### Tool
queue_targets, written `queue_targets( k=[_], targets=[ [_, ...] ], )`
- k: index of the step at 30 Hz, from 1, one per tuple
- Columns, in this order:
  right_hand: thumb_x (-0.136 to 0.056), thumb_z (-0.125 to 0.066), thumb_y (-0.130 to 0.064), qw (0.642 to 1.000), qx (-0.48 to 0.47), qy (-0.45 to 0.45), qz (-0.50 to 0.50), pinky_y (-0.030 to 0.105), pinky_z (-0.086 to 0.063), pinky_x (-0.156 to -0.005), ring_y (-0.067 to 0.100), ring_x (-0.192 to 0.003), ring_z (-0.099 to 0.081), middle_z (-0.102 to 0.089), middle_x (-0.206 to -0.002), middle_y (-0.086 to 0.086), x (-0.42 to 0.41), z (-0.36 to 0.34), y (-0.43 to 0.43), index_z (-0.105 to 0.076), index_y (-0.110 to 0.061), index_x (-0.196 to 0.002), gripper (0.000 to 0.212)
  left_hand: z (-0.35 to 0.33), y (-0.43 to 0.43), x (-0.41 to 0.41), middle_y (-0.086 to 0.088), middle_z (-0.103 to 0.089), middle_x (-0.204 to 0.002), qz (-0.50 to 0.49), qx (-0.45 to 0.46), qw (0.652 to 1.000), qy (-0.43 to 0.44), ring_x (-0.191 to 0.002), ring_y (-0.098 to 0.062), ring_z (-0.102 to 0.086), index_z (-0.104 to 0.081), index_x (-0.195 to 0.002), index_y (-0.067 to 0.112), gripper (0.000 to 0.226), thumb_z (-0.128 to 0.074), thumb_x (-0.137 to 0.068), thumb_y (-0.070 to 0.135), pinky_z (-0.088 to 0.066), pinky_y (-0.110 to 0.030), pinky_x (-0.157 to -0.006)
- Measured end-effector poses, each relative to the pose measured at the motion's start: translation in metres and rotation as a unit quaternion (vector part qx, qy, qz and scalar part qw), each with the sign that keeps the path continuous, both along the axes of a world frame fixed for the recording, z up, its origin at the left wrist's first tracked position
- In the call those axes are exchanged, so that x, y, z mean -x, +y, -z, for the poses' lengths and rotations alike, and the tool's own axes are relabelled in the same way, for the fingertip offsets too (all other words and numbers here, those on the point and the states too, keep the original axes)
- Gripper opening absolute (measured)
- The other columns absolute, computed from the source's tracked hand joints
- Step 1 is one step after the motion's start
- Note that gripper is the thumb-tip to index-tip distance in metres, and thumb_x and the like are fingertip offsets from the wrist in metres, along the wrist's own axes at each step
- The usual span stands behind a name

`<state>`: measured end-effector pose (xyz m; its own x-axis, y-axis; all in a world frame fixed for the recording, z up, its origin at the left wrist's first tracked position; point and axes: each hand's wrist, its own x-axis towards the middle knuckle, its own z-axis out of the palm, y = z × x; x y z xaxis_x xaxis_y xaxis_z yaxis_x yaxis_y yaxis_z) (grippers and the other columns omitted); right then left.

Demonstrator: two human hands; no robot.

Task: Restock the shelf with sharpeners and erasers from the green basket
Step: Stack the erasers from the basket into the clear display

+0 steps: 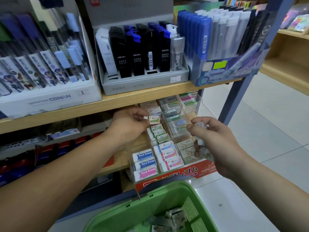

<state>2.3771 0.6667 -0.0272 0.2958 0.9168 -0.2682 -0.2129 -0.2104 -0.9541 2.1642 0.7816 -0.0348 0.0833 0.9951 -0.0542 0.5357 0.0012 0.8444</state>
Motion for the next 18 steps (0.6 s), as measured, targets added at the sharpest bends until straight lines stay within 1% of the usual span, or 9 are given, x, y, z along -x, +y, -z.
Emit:
queue_targets(
  k=[3,6,9,11,13,14,16,17,18],
  targets=[
    [-0.093,-0.076,-0.019,1.0,0.01,0.023,0.001,0.045,-0.064,-0.065,0.037,-0.081,-0.079,-0.08,-0.096,0.01,0.002,-0.003,0.001,-0.067,-0.014,-0.11,0.02,0.003,0.0,0.001,0.015,-0.072,-0.092,0.035,-0.039,0.997,0.052,-0.086,-0.001,-0.068,-0.076,-0.088,0.036,0.02,-0.082,-0.086,0.017,-0.048,-0.003,-0.062],
    [-0.092,-0.077,-0.017,1.0,0.013,0.022,-0.003,0.037,-0.06,-0.058,0.039,-0.08,-0.078,-0.08,-0.096,0.012,0.006,-0.002,0.001,-0.068,-0.013,-0.111,0.021,0.011,-0.001,-0.003,0.021,-0.071,-0.086,0.077,-0.07,0.992,0.065,-0.082,0.003,-0.067,-0.071,-0.077,0.045,0.031,-0.081,-0.086,0.017,-0.053,-0.01,-0.066],
    [-0.093,-0.075,-0.021,0.999,0.015,0.04,-0.029,0.035,-0.055,-0.057,0.029,-0.064,-0.074,-0.078,-0.083,0.003,0.011,-0.004,0.003,-0.067,-0.011,-0.115,0.026,0.012,0.0,-0.011,0.018,-0.071,-0.087,0.098,-0.072,0.987,0.103,-0.085,-0.003,-0.067,-0.076,-0.084,0.032,0.011,-0.077,-0.091,0.024,-0.055,-0.021,-0.073],
    [-0.096,-0.069,-0.032,0.994,0.03,0.082,-0.065,0.032,-0.053,-0.055,0.019,-0.053,-0.065,-0.072,-0.077,0.003,0.012,-0.006,0.004,-0.065,-0.012,-0.119,0.031,0.009,0.0,-0.015,0.015,-0.068,-0.096,0.139,-0.094,0.964,0.206,-0.091,-0.009,-0.065,-0.079,-0.093,0.027,0.008,-0.071,-0.094,0.025,-0.057,-0.028,-0.08],
    [-0.098,-0.061,-0.045,0.986,0.048,0.135,-0.089,0.034,-0.05,-0.06,0.021,-0.052,-0.059,-0.066,-0.083,0.009,0.013,-0.009,0.005,-0.067,-0.015,-0.116,0.036,0.01,-0.001,-0.017,0.01,-0.063,-0.106,0.167,-0.117,0.928,0.313,-0.096,-0.014,-0.062,-0.079,-0.099,0.028,0.013,-0.066,-0.095,0.027,-0.057,-0.033,-0.08],
    [-0.097,-0.057,-0.048,0.98,0.053,0.168,-0.091,0.035,-0.047,-0.064,0.022,-0.053,-0.057,-0.063,-0.086,0.012,0.012,-0.009,0.006,-0.07,-0.015,-0.112,0.038,0.011,-0.001,-0.017,0.008,-0.061,-0.109,0.166,-0.127,0.919,0.334,-0.096,-0.015,-0.061,-0.078,-0.102,0.028,0.014,-0.065,-0.095,0.028,-0.056,-0.033,-0.078],
    [-0.092,-0.056,-0.046,0.971,0.051,0.212,-0.103,0.036,-0.044,-0.067,0.025,-0.057,-0.052,-0.06,-0.089,0.015,0.011,-0.009,0.008,-0.072,-0.015,-0.106,0.037,0.012,-0.003,-0.016,0.009,-0.057,-0.111,0.17,-0.164,0.924,0.3,-0.097,-0.013,-0.059,-0.076,-0.11,0.027,0.018,-0.065,-0.096,0.026,-0.056,-0.034,-0.08],
    [-0.088,-0.058,-0.042,0.968,0.047,0.218,-0.114,0.037,-0.043,-0.066,0.026,-0.058,-0.049,-0.059,-0.09,0.015,0.011,-0.008,0.009,-0.072,-0.015,-0.106,0.035,0.01,-0.005,-0.017,0.012,-0.055,-0.109,0.183,-0.186,0.936,0.235,-0.096,-0.009,-0.058,-0.075,-0.116,0.026,0.022,-0.065,-0.096,0.023,-0.056,-0.033,-0.083],
    [-0.083,-0.061,-0.037,0.967,0.044,0.22,-0.124,0.037,-0.043,-0.065,0.026,-0.059,-0.047,-0.058,-0.09,0.016,0.012,-0.008,0.009,-0.071,-0.014,-0.106,0.033,0.005,-0.008,-0.018,0.016,-0.054,-0.107,0.199,-0.189,0.949,0.156,-0.091,-0.002,-0.057,-0.073,-0.121,0.025,0.026,-0.067,-0.096,0.02,-0.056,-0.026,-0.084]
  ],
)
